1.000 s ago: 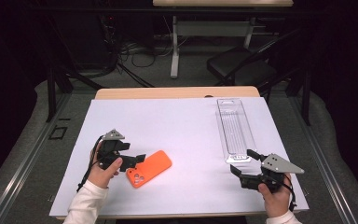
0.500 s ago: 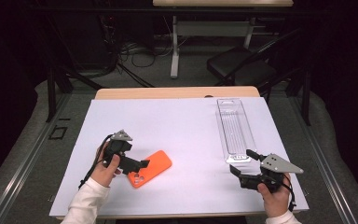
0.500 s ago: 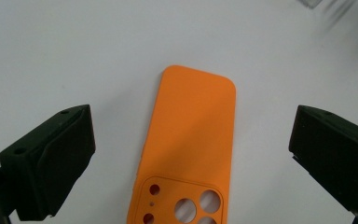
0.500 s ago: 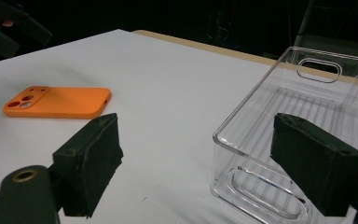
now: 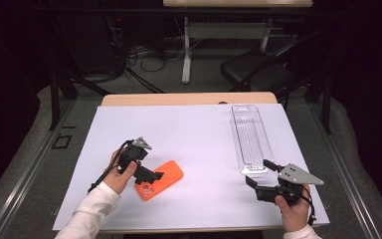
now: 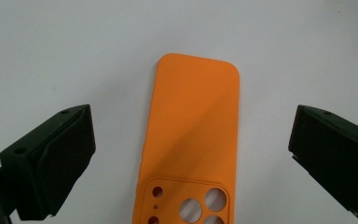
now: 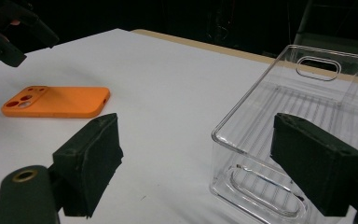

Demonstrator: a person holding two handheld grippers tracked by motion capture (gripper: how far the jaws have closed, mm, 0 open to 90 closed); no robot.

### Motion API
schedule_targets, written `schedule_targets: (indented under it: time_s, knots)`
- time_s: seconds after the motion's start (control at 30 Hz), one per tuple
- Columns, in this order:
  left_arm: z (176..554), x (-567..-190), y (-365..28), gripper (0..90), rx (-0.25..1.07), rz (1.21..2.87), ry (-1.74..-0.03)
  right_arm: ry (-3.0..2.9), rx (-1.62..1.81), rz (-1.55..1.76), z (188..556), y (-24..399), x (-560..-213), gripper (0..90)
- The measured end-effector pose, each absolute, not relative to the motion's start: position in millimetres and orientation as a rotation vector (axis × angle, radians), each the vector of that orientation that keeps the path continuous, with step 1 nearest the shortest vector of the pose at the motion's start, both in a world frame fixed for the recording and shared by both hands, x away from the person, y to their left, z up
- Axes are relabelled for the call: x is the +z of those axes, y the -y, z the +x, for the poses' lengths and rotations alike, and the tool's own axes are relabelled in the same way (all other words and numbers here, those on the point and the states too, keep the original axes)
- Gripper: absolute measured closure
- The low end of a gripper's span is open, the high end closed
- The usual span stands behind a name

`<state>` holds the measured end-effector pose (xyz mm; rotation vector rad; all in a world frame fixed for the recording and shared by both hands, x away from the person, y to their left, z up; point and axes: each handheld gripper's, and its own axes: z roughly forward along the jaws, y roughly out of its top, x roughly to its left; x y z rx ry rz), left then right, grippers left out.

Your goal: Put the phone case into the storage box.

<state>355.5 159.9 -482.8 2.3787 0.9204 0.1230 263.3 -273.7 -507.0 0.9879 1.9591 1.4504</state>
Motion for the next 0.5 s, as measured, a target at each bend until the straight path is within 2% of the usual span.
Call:
schedule_targets:
  time_s: [0.33,0.5]
  knots:
    - [360.4,-488.2,-160.0,0.5,0.122,2.344,-0.984,-1.963,1.452,0.997,264.2,272.6,-508.0,15.6]
    - [361.1,-487.4,-158.4,0.4,0.143,2.381,-0.963,-1.965,1.449,0.999,264.5,272.9,-508.3,15.6]
